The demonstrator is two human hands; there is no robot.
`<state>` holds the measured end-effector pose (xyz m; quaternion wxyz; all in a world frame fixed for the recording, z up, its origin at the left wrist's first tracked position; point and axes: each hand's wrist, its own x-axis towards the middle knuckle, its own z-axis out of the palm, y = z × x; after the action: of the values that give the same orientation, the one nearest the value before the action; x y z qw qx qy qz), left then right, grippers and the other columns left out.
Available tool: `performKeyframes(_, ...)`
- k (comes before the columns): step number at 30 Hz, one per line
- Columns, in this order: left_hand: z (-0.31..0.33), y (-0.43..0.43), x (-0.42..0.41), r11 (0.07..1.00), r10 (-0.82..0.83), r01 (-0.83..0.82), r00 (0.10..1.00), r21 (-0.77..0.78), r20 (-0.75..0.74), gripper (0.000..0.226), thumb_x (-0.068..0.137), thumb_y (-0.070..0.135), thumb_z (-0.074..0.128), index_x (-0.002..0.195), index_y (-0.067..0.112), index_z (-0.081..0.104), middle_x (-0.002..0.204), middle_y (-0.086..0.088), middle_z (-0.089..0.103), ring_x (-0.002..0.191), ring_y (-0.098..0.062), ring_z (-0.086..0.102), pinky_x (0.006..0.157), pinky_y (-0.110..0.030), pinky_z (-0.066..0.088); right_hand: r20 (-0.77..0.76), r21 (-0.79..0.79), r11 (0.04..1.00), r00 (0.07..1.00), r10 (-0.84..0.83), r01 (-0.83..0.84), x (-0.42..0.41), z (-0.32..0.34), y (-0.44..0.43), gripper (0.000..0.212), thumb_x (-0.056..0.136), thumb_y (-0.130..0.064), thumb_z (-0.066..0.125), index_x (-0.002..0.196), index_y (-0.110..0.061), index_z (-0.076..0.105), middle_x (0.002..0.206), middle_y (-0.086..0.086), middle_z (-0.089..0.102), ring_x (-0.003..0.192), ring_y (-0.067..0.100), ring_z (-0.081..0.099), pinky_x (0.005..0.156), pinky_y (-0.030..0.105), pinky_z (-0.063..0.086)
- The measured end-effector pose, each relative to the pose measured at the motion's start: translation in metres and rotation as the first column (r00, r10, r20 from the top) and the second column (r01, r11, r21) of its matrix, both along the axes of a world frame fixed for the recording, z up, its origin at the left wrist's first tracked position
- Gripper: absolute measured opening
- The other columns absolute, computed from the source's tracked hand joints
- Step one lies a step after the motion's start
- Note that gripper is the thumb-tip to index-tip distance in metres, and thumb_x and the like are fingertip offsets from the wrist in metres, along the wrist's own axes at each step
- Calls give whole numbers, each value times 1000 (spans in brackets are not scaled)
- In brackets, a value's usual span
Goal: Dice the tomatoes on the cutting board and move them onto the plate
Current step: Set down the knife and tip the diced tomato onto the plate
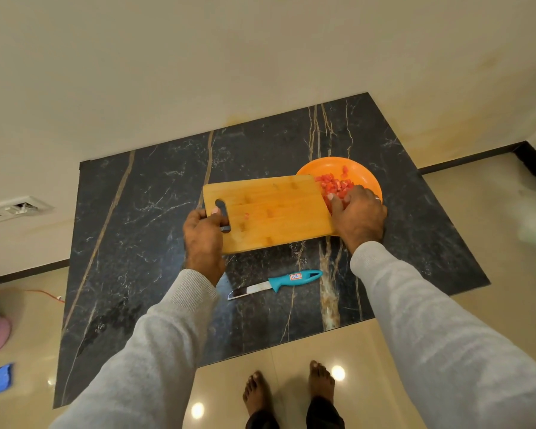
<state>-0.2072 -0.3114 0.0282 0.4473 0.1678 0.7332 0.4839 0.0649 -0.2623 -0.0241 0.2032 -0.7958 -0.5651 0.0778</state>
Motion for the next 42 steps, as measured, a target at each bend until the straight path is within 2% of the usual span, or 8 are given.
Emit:
performKeyframes(5, -2, 1, -3, 1000, 25, -25, 999, -11, 20, 6, 104, 25, 59, 100, 23, 63, 110, -8, 75, 102, -33, 74, 87, -58, 62, -105, 150, 970, 973, 206, -189, 1, 2, -19, 41, 90, -65, 58, 81, -25, 53, 80, -6, 55, 77, 18, 51, 75, 36, 45)
performKeyframes(13, -11, -5, -8, 999, 39, -39, 999, 10, 37, 9, 105, 23, 60, 96, 21, 60, 103, -7, 74, 91, -28, 71, 80, -48, 63, -51, 90, 992, 994, 92, -87, 2, -3, -20, 36, 94, -54, 55, 78, -22, 59, 79, 0, 59, 75, 24, 54, 72, 38, 47)
performKeyframes(19, -14, -7, -13, 999, 35, -35, 998, -3, 44, 6, 102, 23, 63, 96, 21, 64, 103, -6, 76, 99, -34, 74, 85, -60, 63, -32, 42, 962, 962, 273, -271, -2, -3, -17, 20, 95, -32, 60, 87, -15, 69, 86, 7, 65, 80, 30, 58, 75, 41, 47)
performKeyframes(24, -17, -14, -28, 999, 48, -49, 996, 2, 70, 8, 103, 25, 61, 100, 19, 66, 101, -8, 77, 98, -35, 74, 87, -63, 61, -232, 86, 949, 921, 314, -302, -24, -2, -17, 32, 96, -43, 57, 88, -17, 73, 79, 3, 70, 71, 23, 61, 66, 33, 48)
performKeyframes(28, -24, -20, -52, 998, 66, -65, 997, -21, 31, 9, 102, 29, 63, 98, 22, 67, 101, -7, 78, 105, -37, 73, 91, -62, 60, -306, 38, 962, 913, 269, -271, -52, -1, -18, 27, 92, -41, 65, 87, -16, 75, 80, 1, 72, 72, 22, 63, 66, 32, 51)
performKeyframes(34, -37, -25, -70, 999, 40, -41, 997, -11, -65, 14, 102, 32, 65, 98, 21, 73, 88, 3, 72, 81, -18, 65, 79, -41, 57, -285, -71, 984, 948, 140, -166, -90, -7, -30, 24, 92, -40, 64, 87, -18, 74, 84, 4, 73, 75, 27, 64, 66, 36, 55)
performKeyframes(38, -51, -26, -80, 995, -78, 64, 974, -73, -214, 26, 96, 56, 68, 96, 32, 75, 98, 8, 76, 95, -17, 70, 86, -42, 58, -230, -76, 993, 971, 67, -86, -100, -11, -34, 23, 94, -38, 64, 95, -17, 75, 89, 8, 73, 81, 30, 65, 67, 36, 55)
performKeyframes(42, -60, -20, -83, 971, -204, 146, 918, -189, -339, 25, 101, 49, 63, 86, 30, 69, 89, 9, 69, 93, -22, 68, 86, -41, 55, -186, -98, 995, 982, 12, -31, -102, -12, -35, 26, 95, -39, 63, 96, -16, 75, 89, 11, 72, 82, 33, 65, 68, 36, 54)
